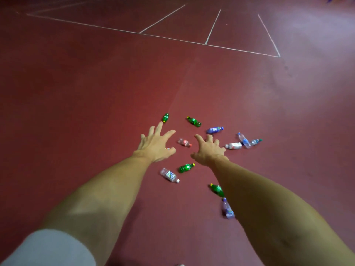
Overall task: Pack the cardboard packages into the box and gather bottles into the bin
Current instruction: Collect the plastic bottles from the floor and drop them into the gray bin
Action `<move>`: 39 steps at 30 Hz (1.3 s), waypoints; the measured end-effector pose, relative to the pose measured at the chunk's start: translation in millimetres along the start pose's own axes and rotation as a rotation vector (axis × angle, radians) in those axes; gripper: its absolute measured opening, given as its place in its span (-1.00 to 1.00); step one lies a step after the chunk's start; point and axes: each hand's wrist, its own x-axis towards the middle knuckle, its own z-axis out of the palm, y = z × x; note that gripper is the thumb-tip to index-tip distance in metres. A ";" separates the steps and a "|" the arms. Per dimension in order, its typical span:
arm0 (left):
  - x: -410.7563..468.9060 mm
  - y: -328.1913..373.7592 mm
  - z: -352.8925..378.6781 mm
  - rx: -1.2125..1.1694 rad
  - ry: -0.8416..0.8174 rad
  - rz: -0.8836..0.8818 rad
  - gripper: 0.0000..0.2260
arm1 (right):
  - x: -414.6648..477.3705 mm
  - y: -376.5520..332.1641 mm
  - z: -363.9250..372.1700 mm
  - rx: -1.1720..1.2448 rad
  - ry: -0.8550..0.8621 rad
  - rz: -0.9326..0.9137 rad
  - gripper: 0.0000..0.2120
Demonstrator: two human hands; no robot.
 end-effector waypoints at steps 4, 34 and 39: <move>61.8 8.6 -6.9 0.040 -0.024 0.025 -0.38 | 54.3 13.8 -16.0 -0.005 -0.020 -0.006 -0.28; 491.2 -27.7 278.2 -0.122 -0.199 -0.107 -0.35 | 541.2 95.0 156.3 -0.267 -0.195 -0.197 -0.14; 520.1 -71.0 434.9 -0.132 -0.213 -0.147 -0.34 | 604.3 113.3 300.2 -0.293 -0.235 -0.228 -0.13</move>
